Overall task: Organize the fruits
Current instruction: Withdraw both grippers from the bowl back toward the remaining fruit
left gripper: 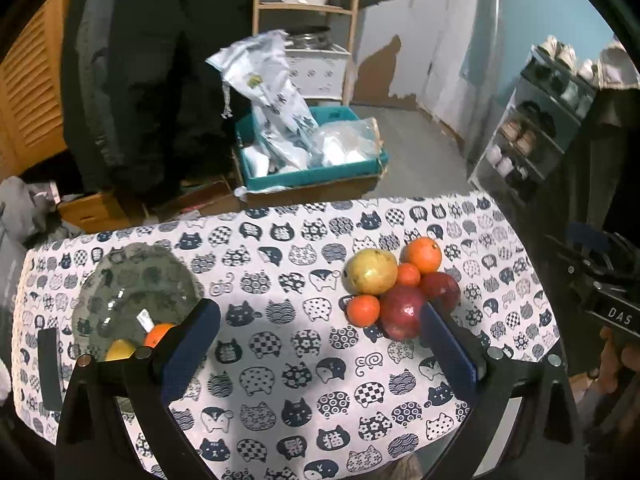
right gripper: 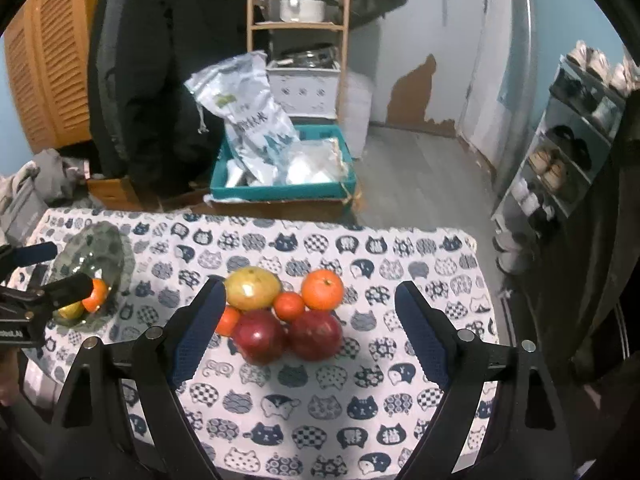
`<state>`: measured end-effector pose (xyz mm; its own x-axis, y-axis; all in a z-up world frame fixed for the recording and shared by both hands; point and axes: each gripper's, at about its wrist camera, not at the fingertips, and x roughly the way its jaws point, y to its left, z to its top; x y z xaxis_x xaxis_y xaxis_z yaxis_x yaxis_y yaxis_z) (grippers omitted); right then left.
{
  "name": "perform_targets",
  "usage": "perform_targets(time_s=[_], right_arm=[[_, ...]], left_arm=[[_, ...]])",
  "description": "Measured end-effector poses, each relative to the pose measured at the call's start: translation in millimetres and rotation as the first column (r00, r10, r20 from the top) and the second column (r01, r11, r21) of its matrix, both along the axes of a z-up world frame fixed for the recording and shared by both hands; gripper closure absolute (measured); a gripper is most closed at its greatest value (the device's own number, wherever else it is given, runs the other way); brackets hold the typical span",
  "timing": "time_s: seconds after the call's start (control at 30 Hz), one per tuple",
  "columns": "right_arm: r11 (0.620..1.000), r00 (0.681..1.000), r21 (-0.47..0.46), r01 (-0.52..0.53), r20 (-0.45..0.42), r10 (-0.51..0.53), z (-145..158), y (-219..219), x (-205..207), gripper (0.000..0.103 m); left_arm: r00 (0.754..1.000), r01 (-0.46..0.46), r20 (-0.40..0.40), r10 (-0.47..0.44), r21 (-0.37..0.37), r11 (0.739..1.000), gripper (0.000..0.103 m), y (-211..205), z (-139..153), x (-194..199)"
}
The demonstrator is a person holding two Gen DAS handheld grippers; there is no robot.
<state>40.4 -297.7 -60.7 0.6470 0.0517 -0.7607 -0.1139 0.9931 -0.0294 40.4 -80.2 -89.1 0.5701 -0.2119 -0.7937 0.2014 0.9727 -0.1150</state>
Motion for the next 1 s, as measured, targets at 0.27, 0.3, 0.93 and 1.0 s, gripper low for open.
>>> perform_targets(time_s=[0.27, 0.3, 0.93, 1.0], right_arm=[[0.998, 0.997, 0.026, 0.052, -0.067, -0.05, -31.1, -29.6, 5.8, 0.016], [0.998, 0.995, 0.024, 0.061, -0.081, -0.059, -37.5, -33.8, 7.2, 0.016], [0.987, 0.961, 0.057, 0.151, -0.241, -0.133, -101.1, -69.3, 21.1, 0.016], [0.986, 0.958, 0.055, 0.159, -0.252, -0.14, -105.8, -71.8, 22.6, 0.016]], left_arm=[[0.997, 0.042, -0.067, -0.042, 0.005, 0.999, 0.002, -33.1, -34.7, 17.0], [0.996, 0.046, -0.078, -0.046, 0.01, 0.999, 0.002, -37.8, -40.0, 19.3], [0.975, 0.143, -0.185, -0.125, 0.088, 0.986, 0.002, -102.2, -122.2, 49.0], [0.972, 0.15, -0.194, -0.13, 0.09, 0.985, 0.002, -106.8, -127.2, 50.3]])
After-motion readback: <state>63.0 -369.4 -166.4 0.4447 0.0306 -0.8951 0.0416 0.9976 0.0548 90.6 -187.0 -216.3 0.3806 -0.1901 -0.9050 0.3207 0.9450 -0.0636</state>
